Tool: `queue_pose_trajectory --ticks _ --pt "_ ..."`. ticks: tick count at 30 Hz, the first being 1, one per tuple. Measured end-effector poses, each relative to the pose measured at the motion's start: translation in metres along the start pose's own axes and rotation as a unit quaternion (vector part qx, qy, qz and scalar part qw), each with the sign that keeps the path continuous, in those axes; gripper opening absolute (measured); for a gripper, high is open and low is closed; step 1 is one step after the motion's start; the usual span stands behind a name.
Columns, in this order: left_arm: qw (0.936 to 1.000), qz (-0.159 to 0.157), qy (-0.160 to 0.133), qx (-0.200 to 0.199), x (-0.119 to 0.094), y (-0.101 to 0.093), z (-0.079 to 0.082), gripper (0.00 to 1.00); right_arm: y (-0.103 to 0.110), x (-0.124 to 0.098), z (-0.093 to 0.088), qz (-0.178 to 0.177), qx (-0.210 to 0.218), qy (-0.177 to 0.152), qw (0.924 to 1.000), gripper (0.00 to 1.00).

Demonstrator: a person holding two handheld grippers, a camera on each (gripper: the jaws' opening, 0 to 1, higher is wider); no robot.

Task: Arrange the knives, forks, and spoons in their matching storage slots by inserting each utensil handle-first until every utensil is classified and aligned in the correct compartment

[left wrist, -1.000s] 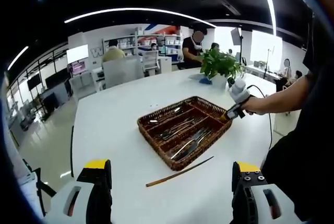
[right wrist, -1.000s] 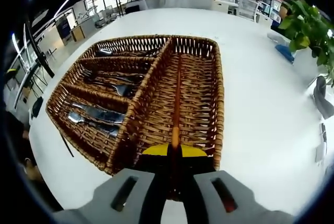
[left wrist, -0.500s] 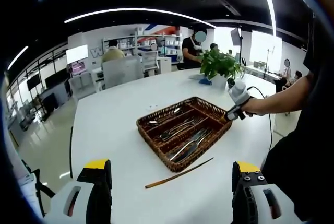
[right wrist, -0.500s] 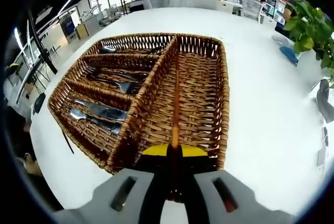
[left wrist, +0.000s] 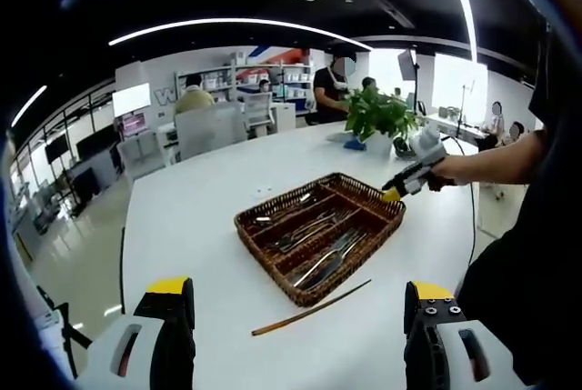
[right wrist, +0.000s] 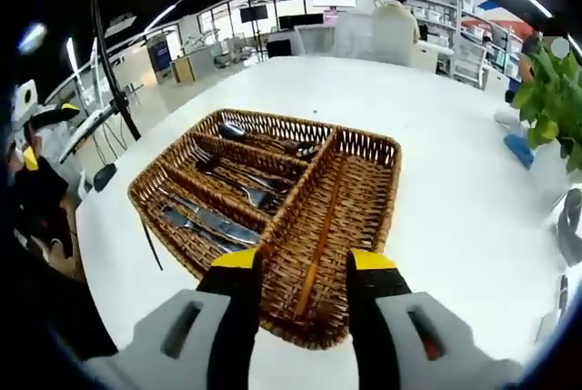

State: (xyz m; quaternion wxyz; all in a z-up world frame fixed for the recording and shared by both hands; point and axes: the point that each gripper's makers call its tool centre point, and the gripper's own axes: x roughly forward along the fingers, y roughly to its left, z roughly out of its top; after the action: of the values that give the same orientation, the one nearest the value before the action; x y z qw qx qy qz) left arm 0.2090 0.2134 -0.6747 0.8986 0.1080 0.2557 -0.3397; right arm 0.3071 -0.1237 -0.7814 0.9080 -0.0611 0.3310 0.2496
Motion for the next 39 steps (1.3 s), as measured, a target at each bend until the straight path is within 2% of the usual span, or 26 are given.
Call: queue_pose_trajectory --ticks 3,5,6,7,8,9,17,26,29,36,39 --pt "1.0 -0.003 -0.002 0.002 0.002 -0.002 0.002 1.0 0.0 -0.011 0.012 0.011 0.0 -0.019 0.9998 0.72" --pt "1.0 -0.005 -0.004 0.004 0.004 -0.003 0.003 1.0 0.0 -0.019 0.02 0.018 0.015 -0.027 0.9993 0.93" --pt "1.0 -0.006 -0.005 0.005 0.005 -0.004 0.003 1.0 0.0 -0.023 0.026 0.019 0.014 -0.039 0.9989 0.98" --pt "0.9999 -0.007 -0.005 0.007 0.006 -0.005 0.004 1.0 0.0 -0.03 0.038 0.015 0.005 -0.067 0.9976 0.99" --pt "0.9999 -0.008 -0.006 0.008 0.006 -0.006 0.004 1.0 -0.001 -0.036 0.038 0.011 0.006 -0.062 0.998 0.99" --pt "0.9999 -0.008 -0.007 0.008 0.007 -0.006 0.005 1.0 0.0 -0.042 0.048 0.016 -0.007 -0.083 0.9964 0.99" --pt "0.9998 -0.015 -0.008 0.009 0.012 -0.007 0.003 1.0 -0.007 -0.094 0.074 0.014 -0.021 -0.14 0.9899 0.99" --pt "0.9987 -0.031 0.017 0.036 0.029 0.003 -0.005 1.0 -0.025 -0.129 0.073 -0.008 -0.038 -0.146 0.9885 0.99" --pt "0.9984 -0.034 0.018 0.042 0.031 0.008 0.0 1.0 -0.03 -0.139 0.069 -0.017 -0.04 -0.148 0.9881 0.99" --pt "0.997 -0.049 0.021 0.056 0.041 0.018 0.01 1.0 -0.033 -0.148 0.063 -0.022 -0.04 -0.146 0.9883 0.99" --pt "0.9959 -0.05 0.034 0.067 0.046 0.027 0.005 1.0 -0.036 -0.149 0.062 -0.026 -0.043 -0.141 0.9887 0.99"
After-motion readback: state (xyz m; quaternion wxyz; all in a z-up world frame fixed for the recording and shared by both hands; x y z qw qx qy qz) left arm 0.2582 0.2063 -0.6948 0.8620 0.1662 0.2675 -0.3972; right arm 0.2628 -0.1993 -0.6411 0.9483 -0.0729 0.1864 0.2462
